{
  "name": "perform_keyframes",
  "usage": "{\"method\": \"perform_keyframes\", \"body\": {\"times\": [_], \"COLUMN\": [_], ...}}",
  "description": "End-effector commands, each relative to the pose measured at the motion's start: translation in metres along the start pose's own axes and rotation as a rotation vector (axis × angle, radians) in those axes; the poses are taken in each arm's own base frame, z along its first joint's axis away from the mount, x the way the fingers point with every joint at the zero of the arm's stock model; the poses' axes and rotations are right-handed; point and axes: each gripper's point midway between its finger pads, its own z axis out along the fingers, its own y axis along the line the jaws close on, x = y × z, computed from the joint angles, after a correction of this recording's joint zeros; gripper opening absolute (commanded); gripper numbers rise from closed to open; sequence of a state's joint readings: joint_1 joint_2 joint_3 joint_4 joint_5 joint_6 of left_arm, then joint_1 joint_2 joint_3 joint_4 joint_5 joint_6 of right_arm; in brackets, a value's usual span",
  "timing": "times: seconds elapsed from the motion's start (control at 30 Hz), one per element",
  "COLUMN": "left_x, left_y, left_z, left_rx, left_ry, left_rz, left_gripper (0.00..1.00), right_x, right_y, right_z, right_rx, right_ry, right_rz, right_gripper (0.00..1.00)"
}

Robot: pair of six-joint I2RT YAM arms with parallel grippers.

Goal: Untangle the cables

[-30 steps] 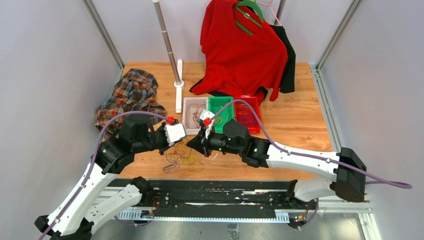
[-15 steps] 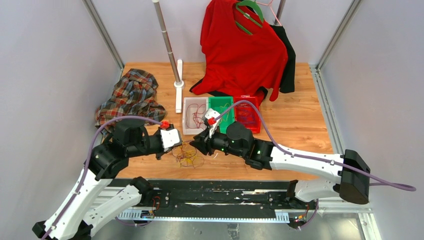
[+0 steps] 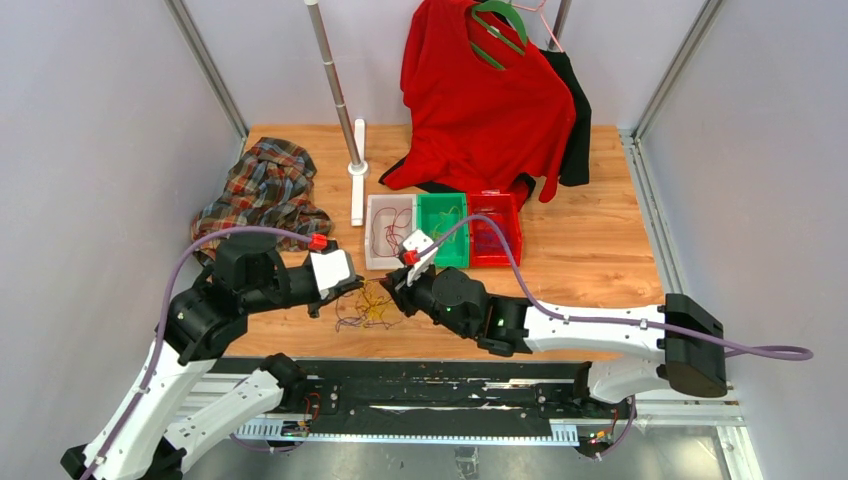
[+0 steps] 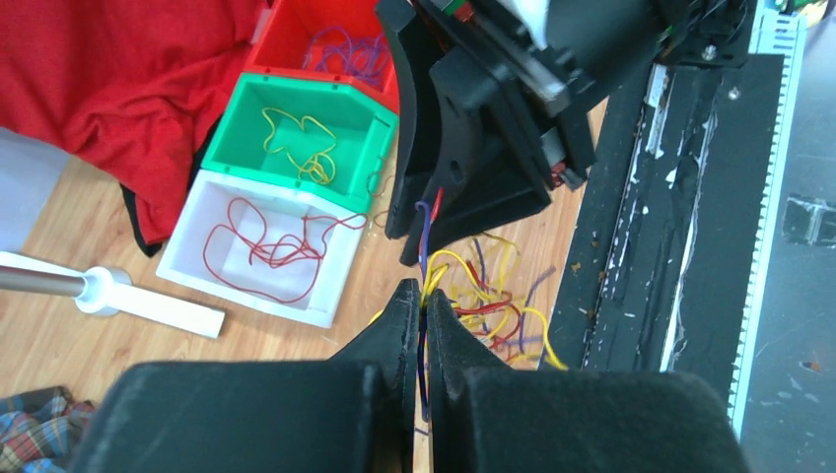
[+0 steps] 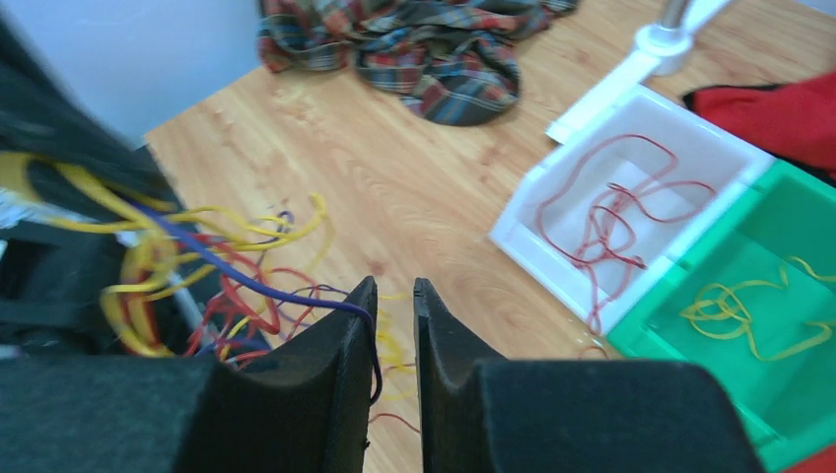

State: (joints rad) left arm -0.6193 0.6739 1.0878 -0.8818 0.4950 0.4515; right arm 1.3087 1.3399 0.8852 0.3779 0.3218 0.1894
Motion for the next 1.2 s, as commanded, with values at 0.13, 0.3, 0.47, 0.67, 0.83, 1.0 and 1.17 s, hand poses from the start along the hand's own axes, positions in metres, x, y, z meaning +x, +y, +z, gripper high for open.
{"method": "perform_keyframes", "body": {"times": [0.13,0.3,0.47,0.67,0.83,1.0,1.17], "left_x": [-0.029,-0.027,-0.008,0.005,0.0,-0.004,-0.017], "left_y": [-0.012,-0.012,-0.014,-0.009,-0.011,-0.01,-0.003], "left_z": [-0.013,-0.015,-0.02,-0.025,-0.021,-0.016,-0.014], "left_rx": [0.041,0.037,0.042,0.007,0.034,0.041,-0.009], "left_ry": [-0.092,-0.079,-0.019,0.025,0.019,0.03,-0.029], "left_rz": [-0.025,-0.01,0.086,0.19,0.132,0.036,-0.027], "left_gripper": [0.0,0.0,0.0,0.0,0.0,0.01,0.0], "right_x": [-0.007,-0.015,-0.034,-0.053,-0.045,-0.051,-0.073], "right_y": [-0.042,-0.055,-0.081,-0.094,-0.063,-0.039,-0.031], "right_z": [-0.014,-0.026,-0.048,-0.065,-0.049,-0.046,-0.059], "right_rx": [0.24,0.295,0.372,0.361,0.199,0.079,0.08], "right_ry": [-0.073,-0.103,-0.161,-0.207,-0.155,-0.156,-0.2], "right_rz": [0.053,0.056,0.081,0.093,0.073,0.071,0.017], "right_gripper": [0.04,0.01,0.01,0.01,0.24,0.53,0.63]}}
